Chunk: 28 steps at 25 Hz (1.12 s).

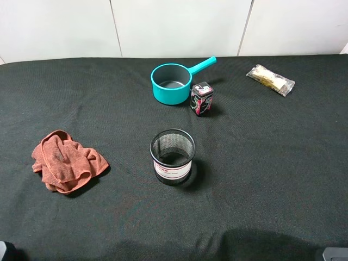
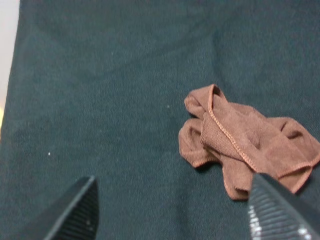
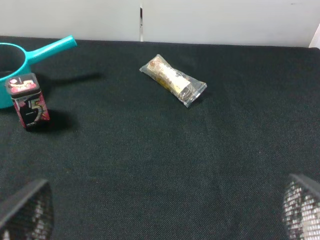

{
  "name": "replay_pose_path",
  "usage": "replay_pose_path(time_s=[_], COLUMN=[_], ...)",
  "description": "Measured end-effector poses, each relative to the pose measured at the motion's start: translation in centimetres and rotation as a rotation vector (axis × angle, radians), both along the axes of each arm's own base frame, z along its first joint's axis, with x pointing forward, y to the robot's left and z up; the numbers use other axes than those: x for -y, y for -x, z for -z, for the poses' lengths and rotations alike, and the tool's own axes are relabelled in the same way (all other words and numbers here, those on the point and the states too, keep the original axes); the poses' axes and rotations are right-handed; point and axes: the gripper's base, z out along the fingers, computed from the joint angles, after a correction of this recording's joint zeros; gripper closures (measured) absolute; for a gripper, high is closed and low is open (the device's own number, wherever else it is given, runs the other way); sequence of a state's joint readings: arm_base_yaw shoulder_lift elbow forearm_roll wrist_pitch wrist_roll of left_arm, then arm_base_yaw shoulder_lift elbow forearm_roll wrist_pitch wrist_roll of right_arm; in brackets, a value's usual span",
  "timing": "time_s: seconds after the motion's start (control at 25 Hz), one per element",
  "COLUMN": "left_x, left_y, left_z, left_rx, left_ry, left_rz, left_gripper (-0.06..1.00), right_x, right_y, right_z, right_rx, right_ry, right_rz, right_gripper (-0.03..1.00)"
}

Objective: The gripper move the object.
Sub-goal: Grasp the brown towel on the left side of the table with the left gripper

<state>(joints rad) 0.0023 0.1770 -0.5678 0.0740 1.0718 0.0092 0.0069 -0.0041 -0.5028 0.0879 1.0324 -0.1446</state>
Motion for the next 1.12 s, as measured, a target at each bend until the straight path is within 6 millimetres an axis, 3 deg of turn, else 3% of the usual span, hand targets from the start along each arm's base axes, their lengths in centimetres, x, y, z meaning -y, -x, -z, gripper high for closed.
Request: replay_pose_path(time_s=[0.4,0.56,0.84,1.12], left_x=[0.0,0.0,-0.1,-0.1], left_y=[-7.4,-10.2,-14.1,-17.3], left_z=[-4.5,-5.2,-5.3,-3.3], left_rx=[-0.256,-0.349,-0.469,-0.58], left_ry=[0.02,0.032,0.031,0.028], left_rz=[-0.023,-0.041,-0.046,-0.046], left_gripper=[0.24,0.23,0.14,0.13], right_x=[0.0,0.0,0.0,0.0], right_y=[0.0,0.0,0.0,0.0], right_z=[0.0,0.0,0.0,0.0], right_rx=[0.0,0.0,0.0,0.0], right_ry=[-0.001,-0.001,-0.001,-0.001], right_rz=[0.0,0.0,0.0,0.0], right_gripper=[0.27,0.27,0.27,0.27])
